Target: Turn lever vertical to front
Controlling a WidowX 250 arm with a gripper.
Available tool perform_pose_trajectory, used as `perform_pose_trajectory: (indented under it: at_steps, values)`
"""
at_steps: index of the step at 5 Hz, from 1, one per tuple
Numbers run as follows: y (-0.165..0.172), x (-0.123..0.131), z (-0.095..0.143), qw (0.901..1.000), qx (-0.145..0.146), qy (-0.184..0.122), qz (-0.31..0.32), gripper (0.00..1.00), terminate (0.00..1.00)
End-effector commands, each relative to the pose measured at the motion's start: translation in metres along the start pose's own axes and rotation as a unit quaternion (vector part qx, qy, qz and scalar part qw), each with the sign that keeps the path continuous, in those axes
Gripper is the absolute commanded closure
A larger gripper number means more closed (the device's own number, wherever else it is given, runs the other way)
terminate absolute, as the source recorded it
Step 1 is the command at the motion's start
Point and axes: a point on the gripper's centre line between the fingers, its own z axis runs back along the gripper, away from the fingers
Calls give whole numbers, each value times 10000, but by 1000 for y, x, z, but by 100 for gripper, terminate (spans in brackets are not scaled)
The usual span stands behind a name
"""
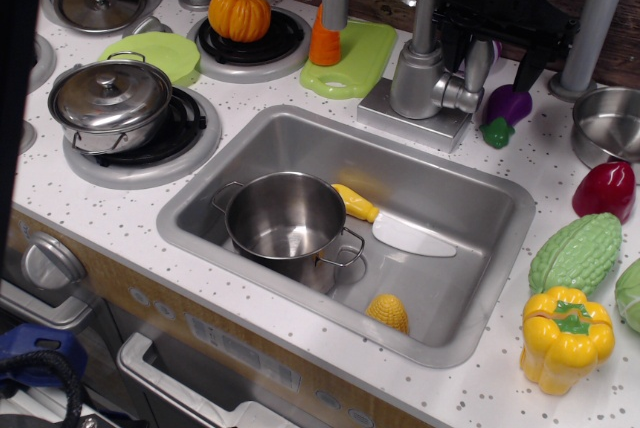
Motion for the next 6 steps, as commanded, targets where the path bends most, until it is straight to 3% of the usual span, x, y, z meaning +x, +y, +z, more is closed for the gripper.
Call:
perform_pose_trajectory:
  at_steps: [1,4,6]
  values:
    - [1,17,20,9996,36,-272,86,100,0]
    - [-6,-15,21,9987,26,-193,460,100,0]
    - [-4,-31,15,9979,-131,-6,632,100,0]
